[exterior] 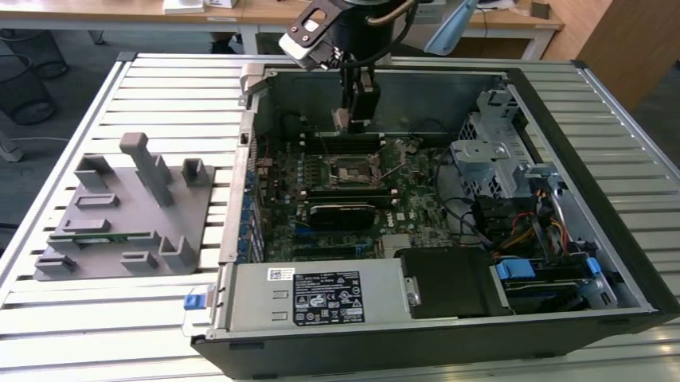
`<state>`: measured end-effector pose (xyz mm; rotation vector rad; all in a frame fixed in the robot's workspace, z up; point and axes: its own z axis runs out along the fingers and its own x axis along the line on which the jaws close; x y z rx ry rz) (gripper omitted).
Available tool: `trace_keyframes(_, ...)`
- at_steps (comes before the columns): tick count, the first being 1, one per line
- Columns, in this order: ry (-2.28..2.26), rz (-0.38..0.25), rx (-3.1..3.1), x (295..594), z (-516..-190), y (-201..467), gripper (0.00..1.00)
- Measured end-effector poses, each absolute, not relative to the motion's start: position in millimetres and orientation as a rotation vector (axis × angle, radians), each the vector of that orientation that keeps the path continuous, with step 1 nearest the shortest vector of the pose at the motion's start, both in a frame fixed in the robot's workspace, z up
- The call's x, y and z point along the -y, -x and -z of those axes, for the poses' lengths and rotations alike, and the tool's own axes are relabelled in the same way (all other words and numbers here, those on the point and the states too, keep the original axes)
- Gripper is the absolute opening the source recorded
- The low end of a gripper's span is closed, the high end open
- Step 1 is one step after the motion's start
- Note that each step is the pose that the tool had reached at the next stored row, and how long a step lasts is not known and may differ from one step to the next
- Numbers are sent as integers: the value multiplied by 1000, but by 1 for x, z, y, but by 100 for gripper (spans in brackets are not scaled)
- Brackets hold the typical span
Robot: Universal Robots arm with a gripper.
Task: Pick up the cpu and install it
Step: 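Place the cpu into insertion slot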
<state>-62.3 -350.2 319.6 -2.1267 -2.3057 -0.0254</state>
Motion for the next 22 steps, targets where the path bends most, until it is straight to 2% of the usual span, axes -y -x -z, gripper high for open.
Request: trace_keyframes(22,2131,26,2301,350,-300,62,54)
